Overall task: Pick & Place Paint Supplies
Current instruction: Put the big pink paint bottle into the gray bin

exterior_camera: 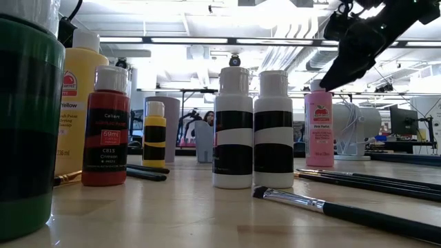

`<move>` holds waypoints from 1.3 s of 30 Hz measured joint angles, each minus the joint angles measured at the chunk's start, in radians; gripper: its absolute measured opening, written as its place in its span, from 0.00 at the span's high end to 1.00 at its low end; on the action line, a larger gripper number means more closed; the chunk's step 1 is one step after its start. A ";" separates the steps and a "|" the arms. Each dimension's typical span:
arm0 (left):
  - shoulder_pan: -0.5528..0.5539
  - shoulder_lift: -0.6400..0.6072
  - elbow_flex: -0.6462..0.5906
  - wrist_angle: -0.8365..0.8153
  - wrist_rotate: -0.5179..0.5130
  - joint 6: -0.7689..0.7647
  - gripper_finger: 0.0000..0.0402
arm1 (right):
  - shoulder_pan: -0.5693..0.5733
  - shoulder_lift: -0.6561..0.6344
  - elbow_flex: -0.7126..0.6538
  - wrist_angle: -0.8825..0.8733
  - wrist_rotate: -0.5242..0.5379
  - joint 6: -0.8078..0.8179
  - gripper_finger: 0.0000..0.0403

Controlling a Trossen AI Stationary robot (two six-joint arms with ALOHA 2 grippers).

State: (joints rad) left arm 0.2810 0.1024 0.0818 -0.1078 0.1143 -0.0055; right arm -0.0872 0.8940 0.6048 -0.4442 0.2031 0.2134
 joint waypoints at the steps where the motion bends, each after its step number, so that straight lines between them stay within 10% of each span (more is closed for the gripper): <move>1: 0.000 0.000 0.000 0.000 0.000 0.000 1.00 | 0.000 0.006 0.000 0.010 0.001 0.000 0.35; 39: 0.000 0.000 0.001 -0.004 0.000 0.000 1.00 | 0.000 0.030 0.000 0.059 0.034 -0.008 0.35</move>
State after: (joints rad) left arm 0.2813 0.1024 0.0826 -0.1116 0.1143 -0.0055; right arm -0.0875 0.9241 0.6048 -0.3855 0.2371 0.2054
